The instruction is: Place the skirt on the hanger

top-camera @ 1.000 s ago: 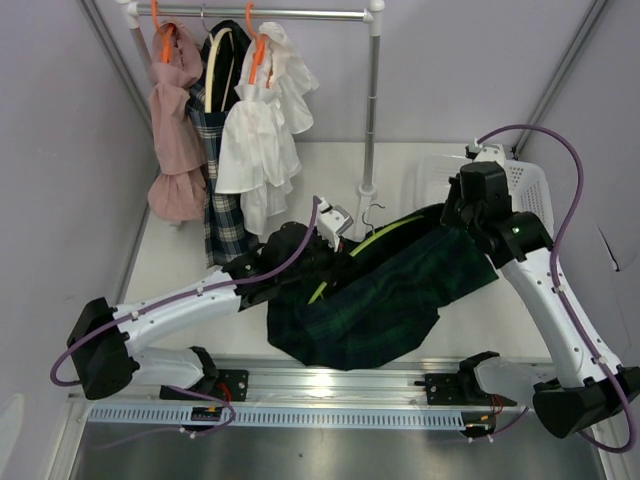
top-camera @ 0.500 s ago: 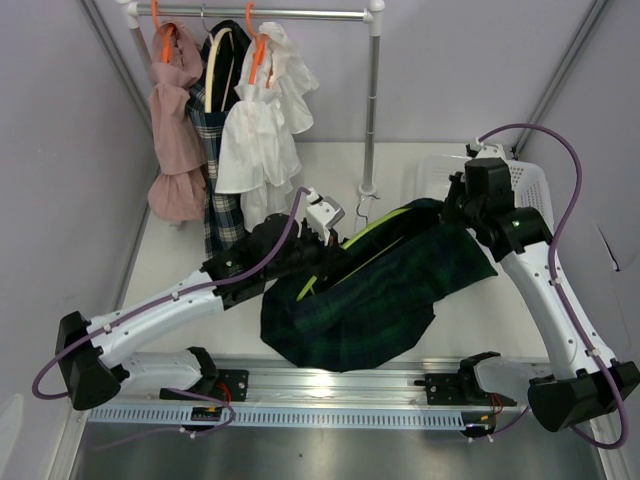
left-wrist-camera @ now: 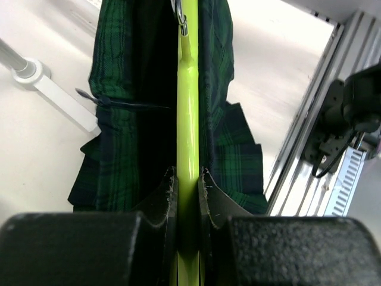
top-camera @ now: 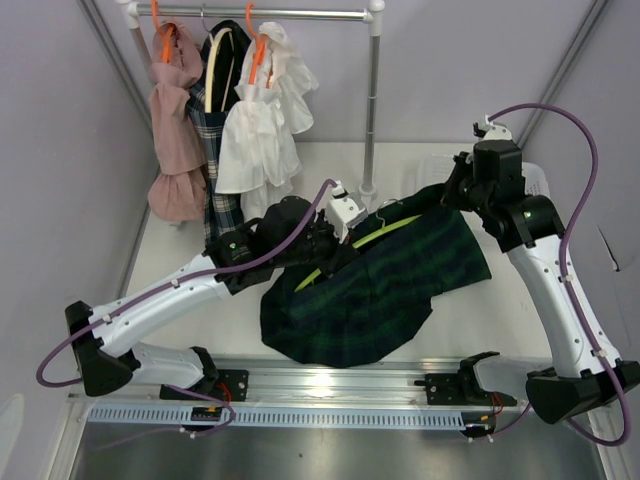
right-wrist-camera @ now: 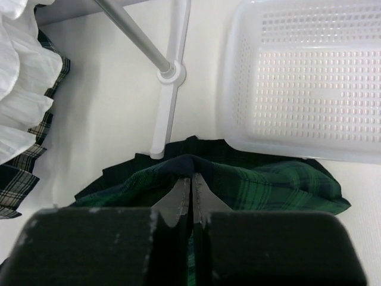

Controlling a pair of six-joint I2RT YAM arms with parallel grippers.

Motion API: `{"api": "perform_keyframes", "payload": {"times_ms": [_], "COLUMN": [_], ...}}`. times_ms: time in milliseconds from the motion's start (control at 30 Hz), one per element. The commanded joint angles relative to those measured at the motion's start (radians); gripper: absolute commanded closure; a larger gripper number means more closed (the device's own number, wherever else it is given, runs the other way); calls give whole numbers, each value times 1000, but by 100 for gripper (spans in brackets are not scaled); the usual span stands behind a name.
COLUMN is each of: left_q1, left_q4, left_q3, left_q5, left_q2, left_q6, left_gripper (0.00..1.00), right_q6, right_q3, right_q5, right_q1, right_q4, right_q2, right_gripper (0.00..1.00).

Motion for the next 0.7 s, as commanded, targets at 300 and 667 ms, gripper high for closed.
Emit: {"api": "perform_keyframes", "payload": {"times_ms": [300,667], "left_q1": [-3,0], "left_q4": [-132,-164], "left_q3": [105,196], "left_q5": [-84,-75], "left_q2": [-23,-14], "left_q6": [18,9], "left_gripper": [100,100], "right_q6": [-13,-15], "right_q3": [-8,-30], "right_q5": [108,90], "right_q1": [-3,-7], "right_q4": [53,66], "right_q2": [-24,-48], "right_gripper": [100,96]}}
